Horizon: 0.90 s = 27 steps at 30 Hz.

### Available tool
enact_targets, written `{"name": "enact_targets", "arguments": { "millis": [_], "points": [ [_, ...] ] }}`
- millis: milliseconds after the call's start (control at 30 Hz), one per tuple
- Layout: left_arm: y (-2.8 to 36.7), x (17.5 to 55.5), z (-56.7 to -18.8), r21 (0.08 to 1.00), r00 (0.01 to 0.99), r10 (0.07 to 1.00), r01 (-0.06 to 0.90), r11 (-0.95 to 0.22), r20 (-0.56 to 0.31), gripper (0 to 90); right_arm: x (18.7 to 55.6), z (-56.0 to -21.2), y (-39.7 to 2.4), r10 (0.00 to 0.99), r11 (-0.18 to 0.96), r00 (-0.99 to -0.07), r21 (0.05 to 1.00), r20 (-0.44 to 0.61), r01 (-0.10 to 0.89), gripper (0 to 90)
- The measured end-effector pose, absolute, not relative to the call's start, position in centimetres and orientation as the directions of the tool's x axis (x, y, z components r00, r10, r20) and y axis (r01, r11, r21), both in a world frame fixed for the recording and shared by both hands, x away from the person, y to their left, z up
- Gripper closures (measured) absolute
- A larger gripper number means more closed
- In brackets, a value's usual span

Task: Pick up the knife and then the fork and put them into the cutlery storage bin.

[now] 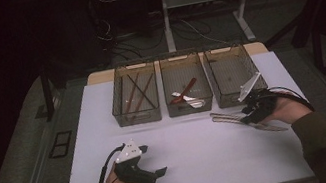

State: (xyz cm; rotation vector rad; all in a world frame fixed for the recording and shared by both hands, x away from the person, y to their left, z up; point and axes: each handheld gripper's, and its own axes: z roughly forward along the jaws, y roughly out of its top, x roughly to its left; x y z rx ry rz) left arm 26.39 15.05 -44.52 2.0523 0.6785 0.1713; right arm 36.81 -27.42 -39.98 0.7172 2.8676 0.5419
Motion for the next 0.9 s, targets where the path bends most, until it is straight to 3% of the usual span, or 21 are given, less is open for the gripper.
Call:
{"name": "enact_targets", "arguments": {
  "millis": [400, 900],
  "points": [
    [15.0, 26.4, -44.5, 0.82, 0.839, 0.525, 0.397, -0.412, -0.143, 0.0, 38.0, -41.4, -26.3, 0.437, 0.872, -0.899, 0.258, -0.033, 0.415, 74.0],
    [14.9, 26.4, -44.6, 0.818, 0.844, 0.517, 0.395, -0.418, -0.144, 0.0, 38.9, -41.9, -25.1, 0.397, 0.907, -0.918, 0.16, -0.011, 0.391, 77.0]
  ]
}}
